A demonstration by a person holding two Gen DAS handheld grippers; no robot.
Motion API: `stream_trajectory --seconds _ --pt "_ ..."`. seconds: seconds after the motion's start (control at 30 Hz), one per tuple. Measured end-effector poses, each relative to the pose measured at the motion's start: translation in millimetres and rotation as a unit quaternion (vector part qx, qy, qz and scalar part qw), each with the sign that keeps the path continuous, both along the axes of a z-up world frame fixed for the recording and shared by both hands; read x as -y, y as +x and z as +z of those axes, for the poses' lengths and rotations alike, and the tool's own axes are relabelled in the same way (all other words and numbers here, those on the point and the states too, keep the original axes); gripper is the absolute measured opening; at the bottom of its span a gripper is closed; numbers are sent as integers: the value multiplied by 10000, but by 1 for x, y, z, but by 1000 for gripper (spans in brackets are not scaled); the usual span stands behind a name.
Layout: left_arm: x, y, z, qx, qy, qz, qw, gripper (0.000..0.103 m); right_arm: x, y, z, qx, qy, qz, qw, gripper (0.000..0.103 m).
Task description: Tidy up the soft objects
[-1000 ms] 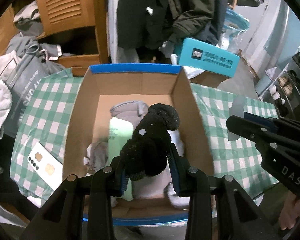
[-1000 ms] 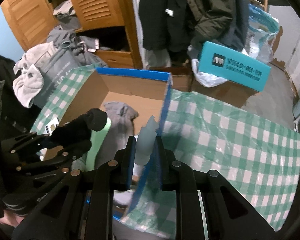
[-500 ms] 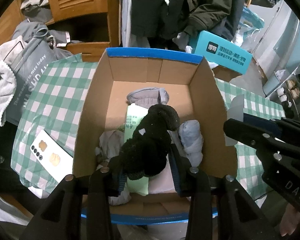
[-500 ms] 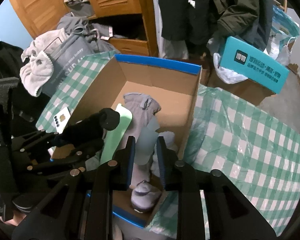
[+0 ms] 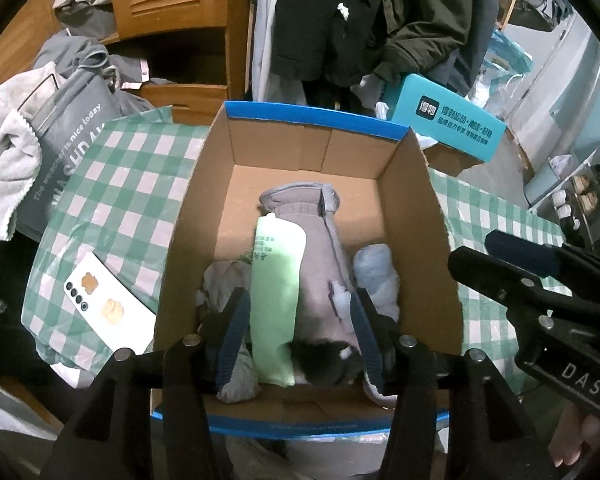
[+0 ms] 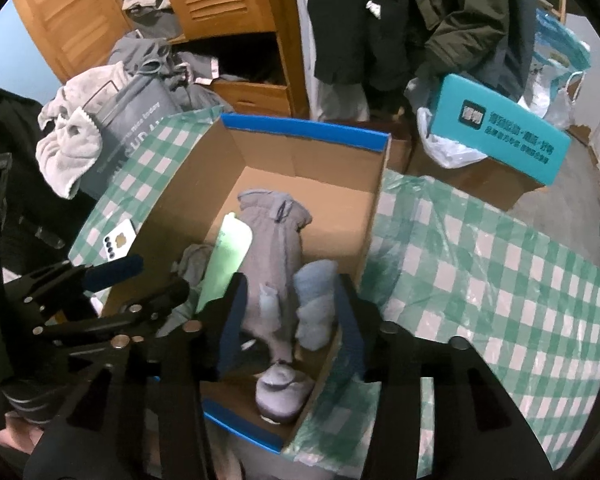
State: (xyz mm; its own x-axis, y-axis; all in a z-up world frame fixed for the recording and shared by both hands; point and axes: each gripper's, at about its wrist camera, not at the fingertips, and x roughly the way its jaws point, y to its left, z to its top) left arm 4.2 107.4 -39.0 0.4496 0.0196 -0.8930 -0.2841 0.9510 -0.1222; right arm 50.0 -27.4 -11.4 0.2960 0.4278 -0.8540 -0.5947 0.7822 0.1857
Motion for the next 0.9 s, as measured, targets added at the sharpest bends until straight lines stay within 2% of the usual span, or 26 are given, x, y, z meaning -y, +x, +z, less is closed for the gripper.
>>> stream_trajectory --seconds 0.07,0.17,0.33,0.47,0.77,0.9 --pt "2 -2 4 47 -5 -31 10000 54 3 -2 5 133 -37 -15 9999 55" --pt "7 -5 13 153 38 -88 9998 65 7 -5 12 288 -56 -22 9996 60" --pt "19 -9 29 407 295 -224 9985 66 19 -9 24 459 46 -57 9989 63" --pt "26 -8 37 509 433 -364 9971 76 34 -9 32 530 169 -160 9983 66" --pt "41 -4 42 483 637 -485 9956 76 70 -13 43 594 351 -404 9968 68" --pt "46 -6 47 663 680 -492 9943 76 80 -13 48 685 354 -486 9958 70"
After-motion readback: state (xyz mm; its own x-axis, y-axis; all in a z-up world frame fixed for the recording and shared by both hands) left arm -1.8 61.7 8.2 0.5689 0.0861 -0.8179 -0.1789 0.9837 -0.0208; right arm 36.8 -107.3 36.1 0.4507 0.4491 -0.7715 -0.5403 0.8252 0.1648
